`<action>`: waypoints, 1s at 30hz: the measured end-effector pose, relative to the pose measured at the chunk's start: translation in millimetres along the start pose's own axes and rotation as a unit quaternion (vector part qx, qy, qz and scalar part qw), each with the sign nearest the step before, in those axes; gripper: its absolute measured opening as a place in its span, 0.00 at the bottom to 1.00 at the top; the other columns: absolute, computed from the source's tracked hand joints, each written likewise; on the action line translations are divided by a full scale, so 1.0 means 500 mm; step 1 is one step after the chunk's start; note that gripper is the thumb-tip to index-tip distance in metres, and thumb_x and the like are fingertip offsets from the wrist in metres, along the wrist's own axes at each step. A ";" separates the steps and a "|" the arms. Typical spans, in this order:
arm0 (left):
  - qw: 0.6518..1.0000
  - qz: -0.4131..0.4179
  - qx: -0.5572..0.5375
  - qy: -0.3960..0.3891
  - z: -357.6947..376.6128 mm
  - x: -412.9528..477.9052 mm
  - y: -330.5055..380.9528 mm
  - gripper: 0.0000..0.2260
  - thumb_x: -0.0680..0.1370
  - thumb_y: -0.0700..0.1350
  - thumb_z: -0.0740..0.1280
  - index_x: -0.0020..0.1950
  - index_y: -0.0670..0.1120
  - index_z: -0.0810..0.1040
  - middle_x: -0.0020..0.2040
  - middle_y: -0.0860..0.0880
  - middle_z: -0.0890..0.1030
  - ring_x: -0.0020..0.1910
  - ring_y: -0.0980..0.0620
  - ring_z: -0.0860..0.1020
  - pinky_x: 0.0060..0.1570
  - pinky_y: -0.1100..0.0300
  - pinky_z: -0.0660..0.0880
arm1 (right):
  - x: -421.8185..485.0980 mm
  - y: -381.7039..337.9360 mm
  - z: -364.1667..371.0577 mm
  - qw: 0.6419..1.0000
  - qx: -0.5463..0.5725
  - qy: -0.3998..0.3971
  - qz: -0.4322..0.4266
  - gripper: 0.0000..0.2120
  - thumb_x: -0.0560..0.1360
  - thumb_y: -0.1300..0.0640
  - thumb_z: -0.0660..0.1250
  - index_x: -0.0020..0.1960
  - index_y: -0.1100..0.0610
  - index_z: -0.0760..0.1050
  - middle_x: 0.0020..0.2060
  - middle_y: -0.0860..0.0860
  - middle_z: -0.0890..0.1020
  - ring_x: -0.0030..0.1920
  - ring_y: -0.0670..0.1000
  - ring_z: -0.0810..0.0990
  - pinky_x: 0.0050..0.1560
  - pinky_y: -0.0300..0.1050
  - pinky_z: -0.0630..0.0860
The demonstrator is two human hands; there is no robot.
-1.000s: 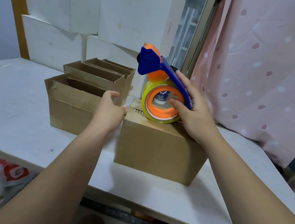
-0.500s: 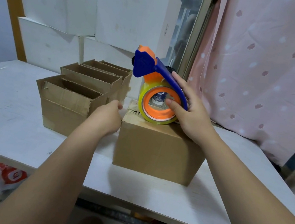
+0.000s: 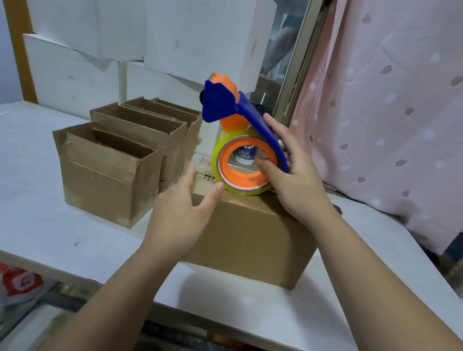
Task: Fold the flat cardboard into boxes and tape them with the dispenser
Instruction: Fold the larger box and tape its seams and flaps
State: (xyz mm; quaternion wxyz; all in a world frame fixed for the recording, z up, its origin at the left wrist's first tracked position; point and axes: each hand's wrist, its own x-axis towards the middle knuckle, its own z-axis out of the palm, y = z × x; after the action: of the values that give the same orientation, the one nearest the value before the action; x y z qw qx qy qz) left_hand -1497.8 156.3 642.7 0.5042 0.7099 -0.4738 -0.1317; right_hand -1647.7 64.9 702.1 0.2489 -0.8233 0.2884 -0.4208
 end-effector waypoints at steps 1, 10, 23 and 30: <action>1.000 0.000 0.018 -0.001 -0.005 0.004 -0.002 0.31 0.75 0.64 0.60 0.75 0.53 0.61 0.70 0.50 0.71 0.68 0.49 0.70 0.62 0.52 0.69 | 0.000 0.000 0.001 1.000 -0.003 0.003 -0.002 0.30 0.77 0.58 0.66 0.65 0.27 0.60 0.54 0.25 0.71 0.57 0.34 0.73 0.59 0.44 0.75; 0.975 0.161 0.141 -0.063 -0.003 0.041 0.021 0.37 0.66 0.73 0.53 0.67 0.54 0.68 0.61 0.54 0.76 0.55 0.56 0.75 0.47 0.62 0.72 | 0.002 -0.010 0.009 0.998 -0.063 0.015 -0.001 0.35 0.73 0.66 0.65 0.63 0.30 0.58 0.61 0.45 0.69 0.55 0.41 0.72 0.58 0.47 0.76; 0.942 0.195 0.263 -0.072 0.000 0.056 0.003 0.41 0.68 0.74 0.41 0.72 0.51 0.63 0.73 0.51 0.66 0.70 0.52 0.67 0.57 0.50 0.76 | 0.076 -0.073 -0.003 0.954 -0.274 -0.072 -0.101 0.26 0.73 0.54 0.70 0.67 0.50 0.62 0.57 0.52 0.75 0.49 0.51 0.75 0.49 0.44 0.74; 0.943 0.199 0.255 -0.077 0.001 0.054 0.003 0.40 0.69 0.73 0.43 0.73 0.51 0.63 0.75 0.51 0.64 0.74 0.54 0.60 0.64 0.53 0.70 | 0.067 -0.035 -0.014 0.981 -0.144 -0.095 -0.085 0.29 0.75 0.45 0.68 0.72 0.46 0.61 0.61 0.53 0.72 0.56 0.49 0.72 0.52 0.32 0.66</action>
State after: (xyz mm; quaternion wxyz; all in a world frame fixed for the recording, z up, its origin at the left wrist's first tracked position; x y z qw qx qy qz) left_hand -1484.9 134.1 651.5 0.2841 0.6936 -0.6606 0.0427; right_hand -1633.1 53.4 735.6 0.1169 -0.9081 0.2503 -0.3146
